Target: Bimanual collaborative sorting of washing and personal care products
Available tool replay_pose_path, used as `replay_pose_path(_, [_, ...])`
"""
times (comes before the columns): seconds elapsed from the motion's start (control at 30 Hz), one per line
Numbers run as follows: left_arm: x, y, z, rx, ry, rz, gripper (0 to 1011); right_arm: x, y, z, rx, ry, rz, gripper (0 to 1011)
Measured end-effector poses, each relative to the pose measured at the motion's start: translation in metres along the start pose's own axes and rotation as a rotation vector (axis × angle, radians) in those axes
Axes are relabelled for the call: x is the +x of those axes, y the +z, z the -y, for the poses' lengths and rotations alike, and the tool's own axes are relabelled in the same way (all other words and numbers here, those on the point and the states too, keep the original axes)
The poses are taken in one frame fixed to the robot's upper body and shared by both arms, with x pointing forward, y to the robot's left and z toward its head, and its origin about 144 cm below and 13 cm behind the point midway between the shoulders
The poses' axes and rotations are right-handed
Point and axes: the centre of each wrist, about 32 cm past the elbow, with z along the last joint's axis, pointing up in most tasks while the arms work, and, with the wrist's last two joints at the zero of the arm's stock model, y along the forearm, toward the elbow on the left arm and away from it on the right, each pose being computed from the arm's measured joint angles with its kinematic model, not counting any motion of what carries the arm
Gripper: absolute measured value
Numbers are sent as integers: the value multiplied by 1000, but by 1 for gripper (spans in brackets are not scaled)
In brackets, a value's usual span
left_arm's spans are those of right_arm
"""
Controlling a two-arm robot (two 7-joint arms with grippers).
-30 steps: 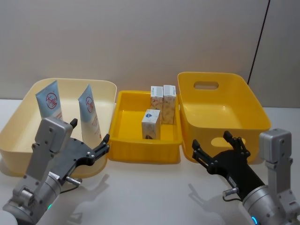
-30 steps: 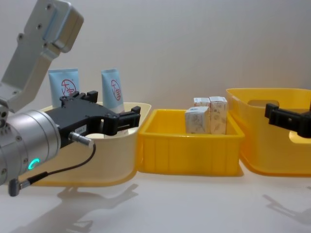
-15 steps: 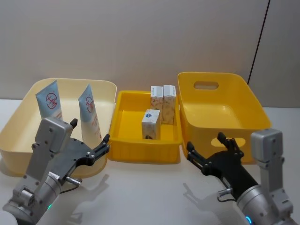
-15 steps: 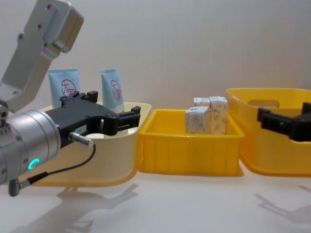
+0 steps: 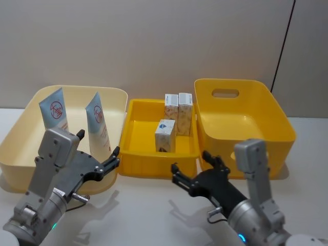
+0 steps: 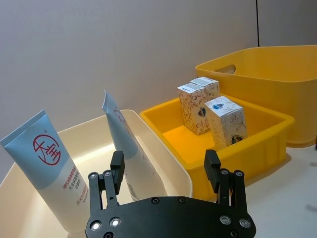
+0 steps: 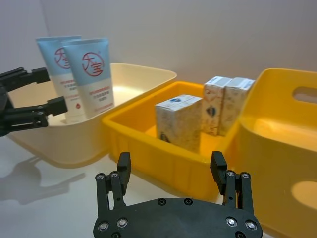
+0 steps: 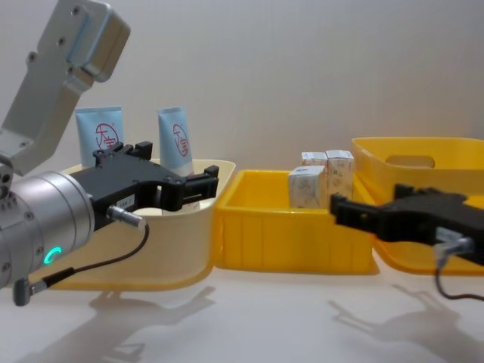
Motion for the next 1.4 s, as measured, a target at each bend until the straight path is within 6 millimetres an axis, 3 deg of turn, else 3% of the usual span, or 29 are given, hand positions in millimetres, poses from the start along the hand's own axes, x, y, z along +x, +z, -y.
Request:
replay_pose_path(0.57, [0, 0, 0, 0, 0, 0, 1003, -18, 21, -35, -48, 17, -38, 1001])
replay_pose_path(1.4, [0, 0, 0, 0, 0, 0, 1003, -13, 68, -83, -238, -46, 15, 1001])
